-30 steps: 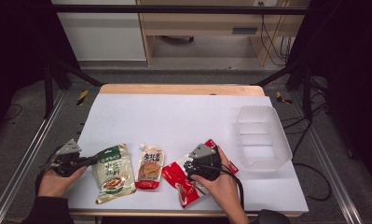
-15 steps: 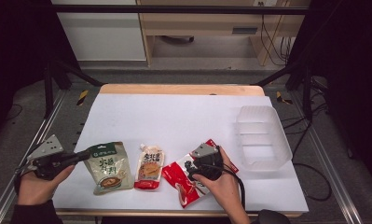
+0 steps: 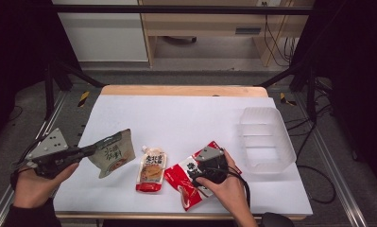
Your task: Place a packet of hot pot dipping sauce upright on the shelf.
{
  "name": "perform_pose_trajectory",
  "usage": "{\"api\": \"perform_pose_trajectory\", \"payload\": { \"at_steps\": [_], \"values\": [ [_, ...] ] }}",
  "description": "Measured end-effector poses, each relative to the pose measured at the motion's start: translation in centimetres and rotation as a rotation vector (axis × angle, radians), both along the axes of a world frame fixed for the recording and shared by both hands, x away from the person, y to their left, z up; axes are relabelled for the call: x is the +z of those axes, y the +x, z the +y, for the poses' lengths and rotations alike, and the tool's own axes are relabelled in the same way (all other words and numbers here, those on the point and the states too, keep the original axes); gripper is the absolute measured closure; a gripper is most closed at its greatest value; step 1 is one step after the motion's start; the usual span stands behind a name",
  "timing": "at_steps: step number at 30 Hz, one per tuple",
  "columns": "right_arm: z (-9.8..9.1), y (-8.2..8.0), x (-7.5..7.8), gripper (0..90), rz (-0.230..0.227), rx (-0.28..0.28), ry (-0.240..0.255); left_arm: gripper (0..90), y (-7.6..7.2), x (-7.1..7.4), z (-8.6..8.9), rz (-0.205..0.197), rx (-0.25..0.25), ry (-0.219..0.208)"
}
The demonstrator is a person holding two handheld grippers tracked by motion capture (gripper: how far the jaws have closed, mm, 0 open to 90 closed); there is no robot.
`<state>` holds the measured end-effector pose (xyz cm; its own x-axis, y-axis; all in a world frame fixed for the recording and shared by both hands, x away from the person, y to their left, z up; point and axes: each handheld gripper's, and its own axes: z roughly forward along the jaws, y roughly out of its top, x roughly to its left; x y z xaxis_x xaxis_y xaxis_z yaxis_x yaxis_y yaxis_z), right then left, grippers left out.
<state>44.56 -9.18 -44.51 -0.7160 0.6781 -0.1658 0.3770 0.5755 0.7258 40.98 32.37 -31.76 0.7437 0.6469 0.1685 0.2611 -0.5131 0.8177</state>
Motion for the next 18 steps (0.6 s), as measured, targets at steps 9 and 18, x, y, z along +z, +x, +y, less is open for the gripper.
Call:
{"api": "perform_pose_trajectory", "payload": {
  "at_steps": [9, 18],
  "values": [
    [0.5, -0.2, 1.3, 12.6, -0.029, 0.079, 0.025, 90.0, 2.8, 1.0, -2.1, 0.017, -0.056, 0.058],
    [1.1, 0.9, 4.5, 12.0, -0.001, 0.148, -0.042, 90.0, 4.1, 2.2, -4.7, 0.012, -0.096, 0.069]
  ]
}}
